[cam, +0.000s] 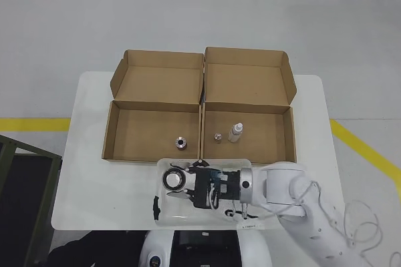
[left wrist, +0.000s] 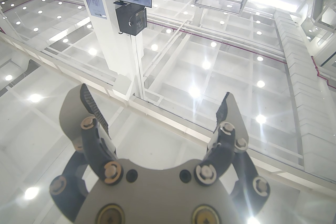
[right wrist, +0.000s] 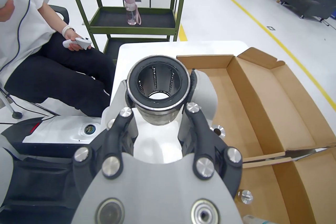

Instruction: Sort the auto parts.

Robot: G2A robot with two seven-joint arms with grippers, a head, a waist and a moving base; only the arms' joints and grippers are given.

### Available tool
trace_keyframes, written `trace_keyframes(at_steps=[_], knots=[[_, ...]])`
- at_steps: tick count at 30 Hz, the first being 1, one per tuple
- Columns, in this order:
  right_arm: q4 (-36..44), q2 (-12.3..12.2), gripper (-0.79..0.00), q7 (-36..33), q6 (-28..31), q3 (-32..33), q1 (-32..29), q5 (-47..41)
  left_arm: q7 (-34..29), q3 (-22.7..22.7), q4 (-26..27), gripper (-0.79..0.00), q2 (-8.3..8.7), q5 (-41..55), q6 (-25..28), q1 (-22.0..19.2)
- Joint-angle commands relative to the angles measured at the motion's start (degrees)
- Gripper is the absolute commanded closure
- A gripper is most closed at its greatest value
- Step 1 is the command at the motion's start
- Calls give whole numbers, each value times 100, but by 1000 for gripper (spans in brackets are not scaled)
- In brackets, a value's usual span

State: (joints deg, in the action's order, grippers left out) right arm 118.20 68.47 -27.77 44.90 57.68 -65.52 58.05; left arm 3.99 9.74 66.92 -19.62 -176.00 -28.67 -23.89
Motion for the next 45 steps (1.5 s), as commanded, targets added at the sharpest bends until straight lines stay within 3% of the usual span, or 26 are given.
trace_keyframes(at_steps=[1,13,20,31,45], knots=[[62,-11,0,51,6,50,-1,-31,0,0,0,-785,0,0,0,0],[255,-61,0,354,13,219,-35,-120,0,0,0,-785,0,0,0,0],[26,-46,0,203,-166,22,109,62,0,0,0,-785,0,0,0,0],[-831,144,0,-245,-784,-809,837,320,0,0,0,-785,0,0,0,0],[-1765,553,0,-498,-1485,-1739,1962,407,0,0,0,-785,0,0,0,0]])
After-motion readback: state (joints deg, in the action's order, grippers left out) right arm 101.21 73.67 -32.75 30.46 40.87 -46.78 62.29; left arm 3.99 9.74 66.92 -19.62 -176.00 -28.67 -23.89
